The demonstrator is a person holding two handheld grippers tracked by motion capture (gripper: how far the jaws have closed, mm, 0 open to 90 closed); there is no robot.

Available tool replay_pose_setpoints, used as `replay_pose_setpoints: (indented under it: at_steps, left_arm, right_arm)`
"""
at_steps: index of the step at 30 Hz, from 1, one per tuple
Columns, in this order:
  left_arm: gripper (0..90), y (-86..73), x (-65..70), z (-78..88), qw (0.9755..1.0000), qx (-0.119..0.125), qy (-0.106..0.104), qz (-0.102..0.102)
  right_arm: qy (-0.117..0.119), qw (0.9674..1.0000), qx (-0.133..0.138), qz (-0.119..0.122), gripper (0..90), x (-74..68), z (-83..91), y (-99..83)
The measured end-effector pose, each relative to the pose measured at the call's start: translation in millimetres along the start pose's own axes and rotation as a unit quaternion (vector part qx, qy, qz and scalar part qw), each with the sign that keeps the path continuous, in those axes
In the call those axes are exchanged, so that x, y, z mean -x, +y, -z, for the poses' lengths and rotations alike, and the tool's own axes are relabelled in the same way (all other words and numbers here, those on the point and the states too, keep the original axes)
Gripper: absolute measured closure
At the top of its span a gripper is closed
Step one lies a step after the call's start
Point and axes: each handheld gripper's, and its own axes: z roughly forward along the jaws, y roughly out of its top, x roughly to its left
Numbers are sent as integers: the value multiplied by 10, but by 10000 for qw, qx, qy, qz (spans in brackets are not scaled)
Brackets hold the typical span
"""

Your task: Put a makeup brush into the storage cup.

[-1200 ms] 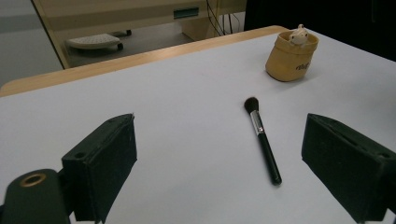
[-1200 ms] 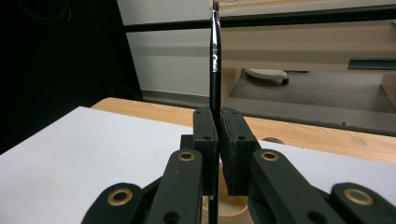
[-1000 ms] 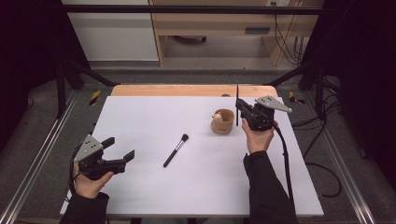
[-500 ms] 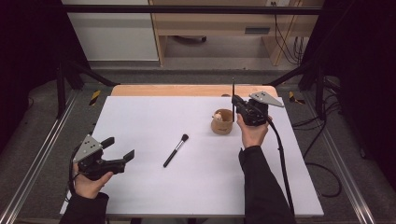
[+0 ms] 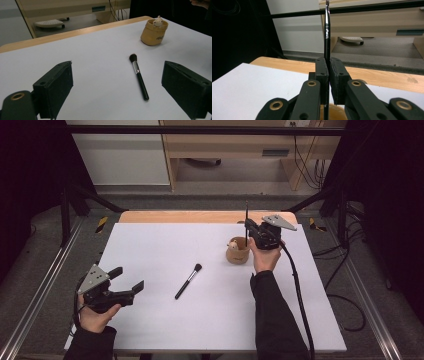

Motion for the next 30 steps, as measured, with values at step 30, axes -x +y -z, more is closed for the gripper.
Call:
replay_pose_setpoints:
  at_steps: [30]
  left_arm:
    - [94,2,-6,5,10000,5,4,8]
  right_arm:
    - [-186,9994,-271,63,857,94,-319,-185]
